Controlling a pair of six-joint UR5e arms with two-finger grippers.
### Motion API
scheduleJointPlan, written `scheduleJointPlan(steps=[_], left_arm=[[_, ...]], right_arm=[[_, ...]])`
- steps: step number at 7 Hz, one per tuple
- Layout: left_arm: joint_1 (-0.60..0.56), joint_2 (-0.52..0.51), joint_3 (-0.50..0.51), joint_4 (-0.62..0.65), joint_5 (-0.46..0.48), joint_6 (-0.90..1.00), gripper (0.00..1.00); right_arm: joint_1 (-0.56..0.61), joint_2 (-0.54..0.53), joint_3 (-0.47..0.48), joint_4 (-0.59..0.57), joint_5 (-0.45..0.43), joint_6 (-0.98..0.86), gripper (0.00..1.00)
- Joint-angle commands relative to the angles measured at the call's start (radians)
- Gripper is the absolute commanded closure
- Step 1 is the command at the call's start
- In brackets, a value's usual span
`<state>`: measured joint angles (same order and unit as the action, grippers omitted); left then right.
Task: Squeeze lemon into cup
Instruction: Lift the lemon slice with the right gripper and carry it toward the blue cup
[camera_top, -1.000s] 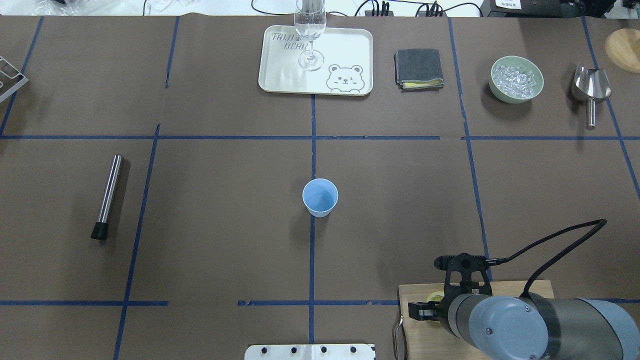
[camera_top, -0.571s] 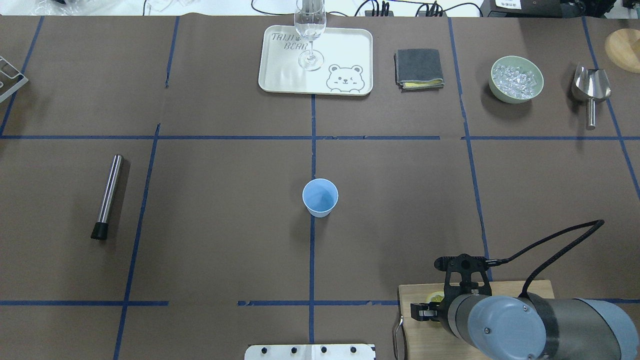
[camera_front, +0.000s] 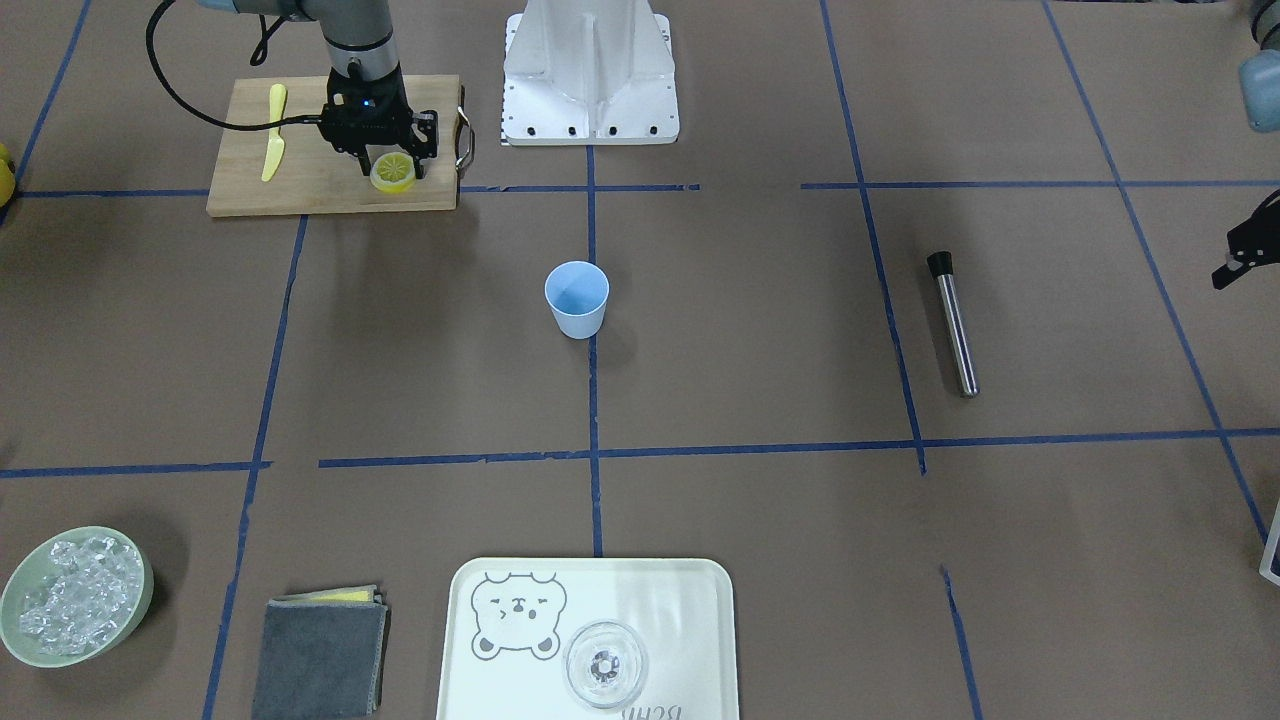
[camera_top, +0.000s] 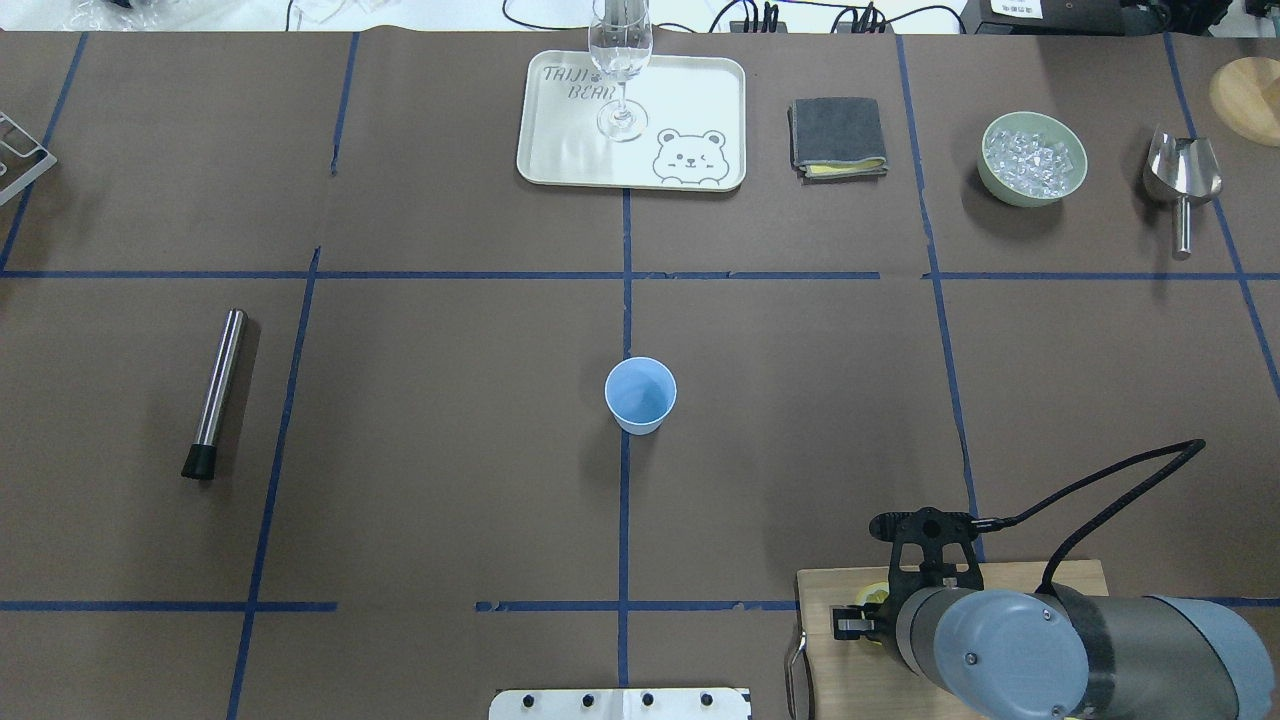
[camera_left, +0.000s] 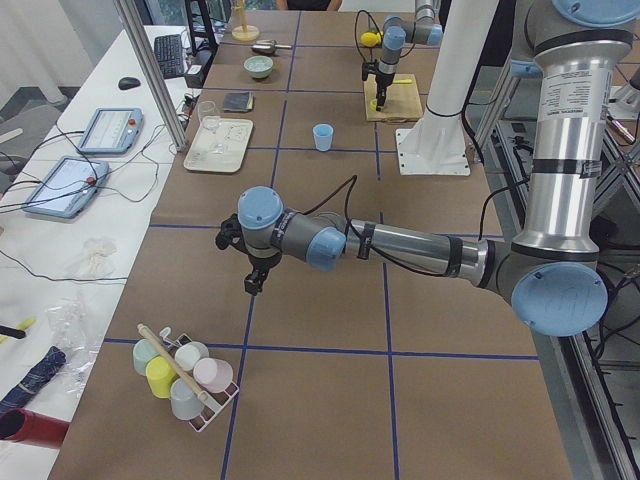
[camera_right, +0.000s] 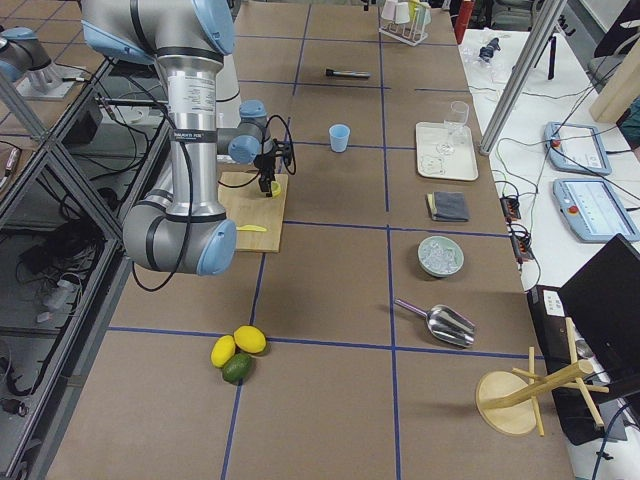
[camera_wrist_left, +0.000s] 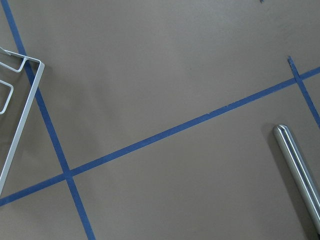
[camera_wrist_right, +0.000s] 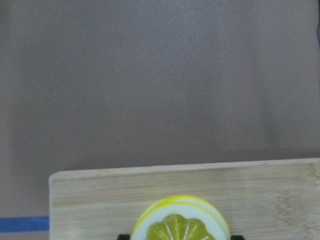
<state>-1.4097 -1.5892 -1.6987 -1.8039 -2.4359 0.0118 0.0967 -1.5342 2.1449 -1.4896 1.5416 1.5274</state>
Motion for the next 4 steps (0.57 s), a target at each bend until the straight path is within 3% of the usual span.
scheduleJointPlan(steps=[1, 4], left_arm=[[0.000, 0.000, 0.001, 0.001, 0.000, 0.001, 0.00], [0.000, 0.002, 0.001, 0.000, 0.000, -0.001, 0.00]], right_arm=[[0.001, -0.001, 0.004, 0.000, 0.000, 0.000, 0.59], [0.008, -0.014, 0.041, -0.001, 0.000, 0.000, 0.59]])
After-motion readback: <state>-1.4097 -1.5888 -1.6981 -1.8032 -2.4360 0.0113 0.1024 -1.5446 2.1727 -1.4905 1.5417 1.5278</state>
